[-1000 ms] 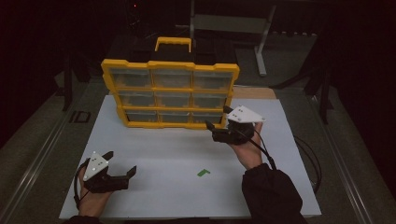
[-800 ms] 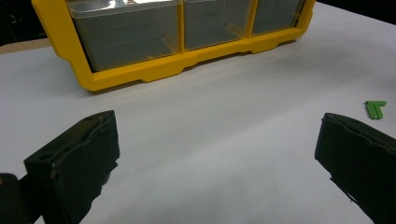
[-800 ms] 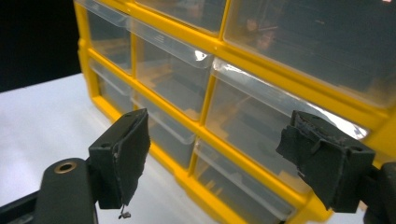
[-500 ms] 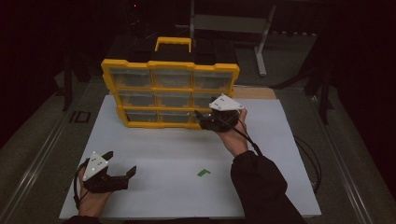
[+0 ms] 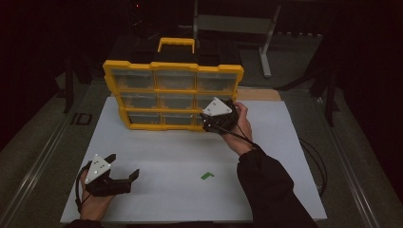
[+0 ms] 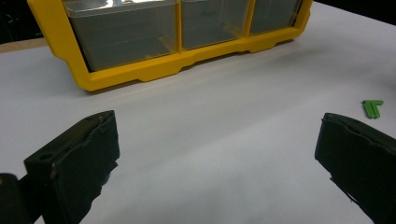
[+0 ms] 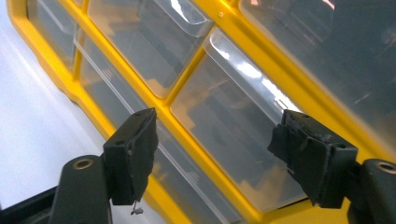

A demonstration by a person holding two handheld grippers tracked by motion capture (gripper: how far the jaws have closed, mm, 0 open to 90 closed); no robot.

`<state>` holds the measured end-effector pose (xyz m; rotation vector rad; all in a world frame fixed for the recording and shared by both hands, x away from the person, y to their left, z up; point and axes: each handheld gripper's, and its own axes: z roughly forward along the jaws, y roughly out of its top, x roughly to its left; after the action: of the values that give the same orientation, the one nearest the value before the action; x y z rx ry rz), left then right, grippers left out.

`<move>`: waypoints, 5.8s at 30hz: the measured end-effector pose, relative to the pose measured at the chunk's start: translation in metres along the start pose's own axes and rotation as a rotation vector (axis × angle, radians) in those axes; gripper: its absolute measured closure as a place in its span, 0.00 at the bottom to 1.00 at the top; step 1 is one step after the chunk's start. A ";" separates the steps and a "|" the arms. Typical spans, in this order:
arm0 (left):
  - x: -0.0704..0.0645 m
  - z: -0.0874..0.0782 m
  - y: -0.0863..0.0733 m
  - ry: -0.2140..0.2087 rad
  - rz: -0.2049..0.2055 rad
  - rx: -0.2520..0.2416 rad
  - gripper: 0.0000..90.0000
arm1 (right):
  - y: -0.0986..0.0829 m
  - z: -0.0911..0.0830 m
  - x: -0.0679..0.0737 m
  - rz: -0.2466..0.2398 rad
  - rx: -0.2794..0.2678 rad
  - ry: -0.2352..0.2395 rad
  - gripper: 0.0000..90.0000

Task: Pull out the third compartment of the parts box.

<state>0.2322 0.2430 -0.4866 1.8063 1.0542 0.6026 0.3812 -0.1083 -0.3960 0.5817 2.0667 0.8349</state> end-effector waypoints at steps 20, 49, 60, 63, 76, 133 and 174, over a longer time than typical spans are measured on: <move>0.000 0.000 0.000 -0.005 -0.001 0.000 0.00 | 0.014 0.007 0.023 -0.581 0.152 -0.197 0.30; 0.000 0.000 0.000 -0.009 0.004 0.004 0.00 | 0.029 -0.015 0.012 -0.770 0.146 -0.403 0.32; 0.000 0.001 0.000 -0.009 0.004 0.004 0.00 | 0.043 -0.027 -0.002 -0.771 0.124 -0.453 0.32; -0.001 0.001 0.000 -0.010 0.004 0.006 0.00 | 0.050 -0.028 -0.011 -0.777 0.120 -0.477 0.33; 0.000 0.001 0.000 -0.013 0.003 0.006 0.00 | 0.063 -0.022 -0.024 -0.807 0.142 -0.529 0.43; -0.001 0.002 0.000 -0.014 0.006 0.013 0.00 | 0.058 -0.030 -0.024 -0.848 0.164 -0.500 0.83; -0.001 0.002 0.000 -0.013 0.007 0.014 0.00 | 0.056 -0.050 -0.014 -0.871 0.167 -0.455 0.87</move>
<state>0.2328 0.2413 -0.4878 1.8238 1.0462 0.5879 0.3545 -0.0976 -0.3257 -0.0789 1.7085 0.0112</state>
